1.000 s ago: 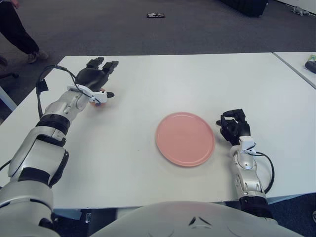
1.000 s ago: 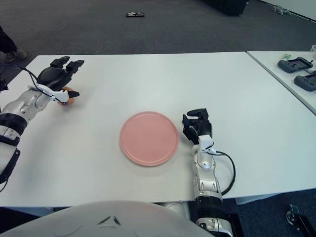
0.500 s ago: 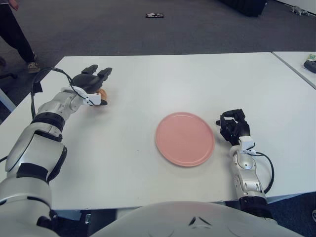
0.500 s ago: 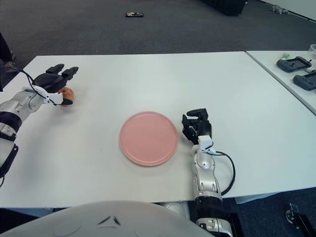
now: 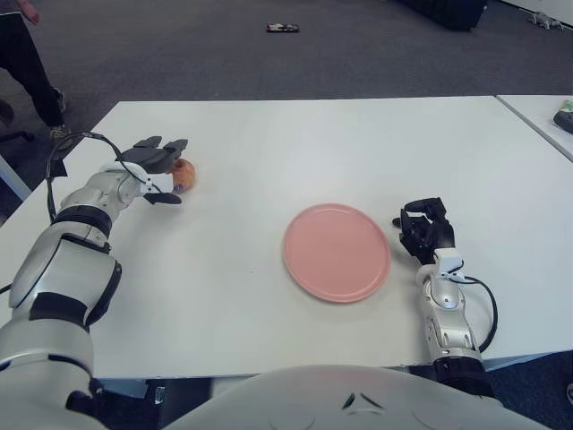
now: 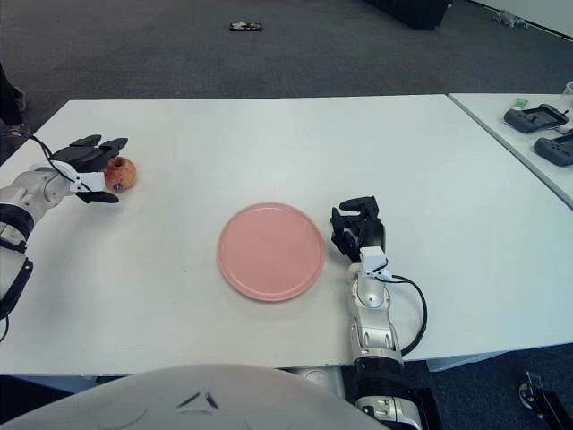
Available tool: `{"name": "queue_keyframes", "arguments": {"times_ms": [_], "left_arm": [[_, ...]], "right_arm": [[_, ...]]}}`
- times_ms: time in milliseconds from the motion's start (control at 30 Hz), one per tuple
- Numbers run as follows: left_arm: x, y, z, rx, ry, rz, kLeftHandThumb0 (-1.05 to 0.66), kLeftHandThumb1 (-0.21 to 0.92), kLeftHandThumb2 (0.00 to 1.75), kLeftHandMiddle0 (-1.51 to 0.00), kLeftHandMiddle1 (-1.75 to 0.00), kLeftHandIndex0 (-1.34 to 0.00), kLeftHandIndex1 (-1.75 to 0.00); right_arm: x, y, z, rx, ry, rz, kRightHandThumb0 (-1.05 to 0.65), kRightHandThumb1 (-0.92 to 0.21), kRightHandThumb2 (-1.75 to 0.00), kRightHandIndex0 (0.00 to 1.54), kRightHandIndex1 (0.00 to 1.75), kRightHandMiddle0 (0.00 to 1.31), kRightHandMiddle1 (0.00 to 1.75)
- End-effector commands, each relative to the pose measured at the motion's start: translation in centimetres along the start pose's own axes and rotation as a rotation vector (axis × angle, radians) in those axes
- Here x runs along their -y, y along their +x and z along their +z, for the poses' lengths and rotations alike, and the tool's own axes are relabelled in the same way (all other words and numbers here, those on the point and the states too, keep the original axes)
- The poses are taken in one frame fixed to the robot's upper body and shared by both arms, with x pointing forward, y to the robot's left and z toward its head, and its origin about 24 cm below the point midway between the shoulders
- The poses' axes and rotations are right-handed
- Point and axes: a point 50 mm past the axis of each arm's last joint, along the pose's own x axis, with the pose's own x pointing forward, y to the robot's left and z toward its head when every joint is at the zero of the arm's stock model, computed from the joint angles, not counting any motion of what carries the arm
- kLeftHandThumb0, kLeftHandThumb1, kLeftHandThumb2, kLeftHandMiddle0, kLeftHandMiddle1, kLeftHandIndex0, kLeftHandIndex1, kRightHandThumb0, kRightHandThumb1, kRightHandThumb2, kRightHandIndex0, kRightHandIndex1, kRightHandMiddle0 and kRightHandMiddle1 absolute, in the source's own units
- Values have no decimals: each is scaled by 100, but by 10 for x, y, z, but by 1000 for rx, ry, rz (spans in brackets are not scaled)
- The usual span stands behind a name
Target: Put the apple into the plate.
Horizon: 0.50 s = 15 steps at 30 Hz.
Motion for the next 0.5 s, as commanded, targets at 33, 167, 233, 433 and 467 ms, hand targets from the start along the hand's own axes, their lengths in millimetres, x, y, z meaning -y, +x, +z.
{"name": "queue_keyframes", "arguments": {"times_ms": [33, 167, 233, 433, 467], "left_arm": [[-8, 3, 3, -2, 33, 0, -103, 48, 55, 0, 0, 0, 0], [-4, 3, 2, -23, 65, -24, -104, 53, 53, 0, 0, 0, 0], [-1, 2, -1, -41, 73, -35, -104, 58, 49, 0, 0, 0, 0], [4, 3, -3, -65, 80, -56, -105, 63, 43, 0, 0, 0, 0], [4, 3, -2, -64, 82, -59, -105, 63, 43, 0, 0, 0, 0]], "right_arm": [[1, 0, 1, 12, 4, -8, -35, -88, -59, 50, 122, 22, 175], [2, 0, 1, 4, -2, -10, -35, -88, -59, 51, 122, 21, 175], [2, 0, 1, -3, -5, -11, -35, -88, -58, 51, 122, 21, 175], [3, 0, 1, 1, -1, -10, -35, -88, -58, 51, 122, 21, 175], [3, 0, 1, -1, -2, -10, -35, -88, -58, 51, 122, 21, 175]]}}
